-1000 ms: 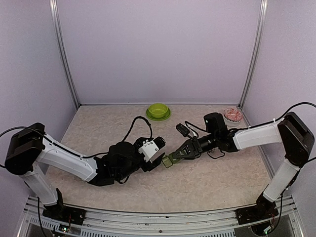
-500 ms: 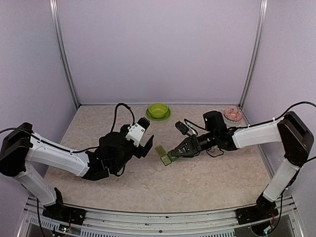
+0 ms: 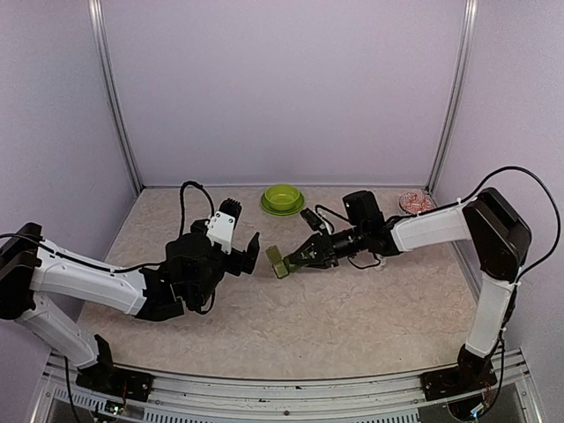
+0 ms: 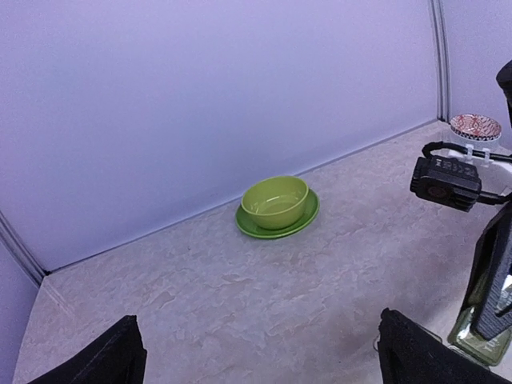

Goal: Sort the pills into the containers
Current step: Open the lid of the pill container, then place the pill container at the center of the board.

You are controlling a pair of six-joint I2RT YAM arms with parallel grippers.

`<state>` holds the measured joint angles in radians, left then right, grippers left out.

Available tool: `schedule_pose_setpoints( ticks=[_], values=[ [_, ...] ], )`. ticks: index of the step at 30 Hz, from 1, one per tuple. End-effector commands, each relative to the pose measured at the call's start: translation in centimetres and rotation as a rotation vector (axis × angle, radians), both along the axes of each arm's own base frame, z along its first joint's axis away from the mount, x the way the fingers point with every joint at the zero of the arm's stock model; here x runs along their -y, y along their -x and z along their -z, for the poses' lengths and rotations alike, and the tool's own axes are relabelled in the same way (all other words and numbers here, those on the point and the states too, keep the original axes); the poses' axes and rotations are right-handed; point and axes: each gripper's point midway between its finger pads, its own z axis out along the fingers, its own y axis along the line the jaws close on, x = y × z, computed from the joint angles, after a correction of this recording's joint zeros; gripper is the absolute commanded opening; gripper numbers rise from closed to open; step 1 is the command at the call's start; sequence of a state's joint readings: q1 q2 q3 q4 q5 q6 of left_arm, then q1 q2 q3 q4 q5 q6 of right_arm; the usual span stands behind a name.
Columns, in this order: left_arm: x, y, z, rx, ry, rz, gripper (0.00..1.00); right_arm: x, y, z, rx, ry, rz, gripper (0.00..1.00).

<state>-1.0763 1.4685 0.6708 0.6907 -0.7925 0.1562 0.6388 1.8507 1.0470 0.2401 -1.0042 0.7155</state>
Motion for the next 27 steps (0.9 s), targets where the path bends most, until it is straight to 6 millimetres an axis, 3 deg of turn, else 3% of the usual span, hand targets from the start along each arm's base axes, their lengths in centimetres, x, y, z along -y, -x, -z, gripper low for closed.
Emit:
schedule_pose_setpoints(
  ticks=[1, 14, 21, 27],
  values=[
    [-1.9, 0.1, 0.3, -0.031, 0.044, -0.056, 0.99, -1.1, -3.3, 1.8, -0.002, 0.071, 0.082, 0.12],
    [-3.9, 0.9, 1.8, -0.078, 0.064, -0.091, 0.99, -2.3, -11.2, 5.9, -0.043, 0.150, 0.239, 0.14],
    [-4.2, 0.9, 2.2, -0.083, 0.057, -0.105, 0.99, -1.9, -13.7, 8.3, -0.076, 0.189, 0.287, 0.15],
    [-4.2, 0.8, 2.3, -0.084, 0.053, -0.108, 0.99, -1.4, -14.5, 9.5, -0.087, 0.223, 0.308, 0.17]
  ],
)
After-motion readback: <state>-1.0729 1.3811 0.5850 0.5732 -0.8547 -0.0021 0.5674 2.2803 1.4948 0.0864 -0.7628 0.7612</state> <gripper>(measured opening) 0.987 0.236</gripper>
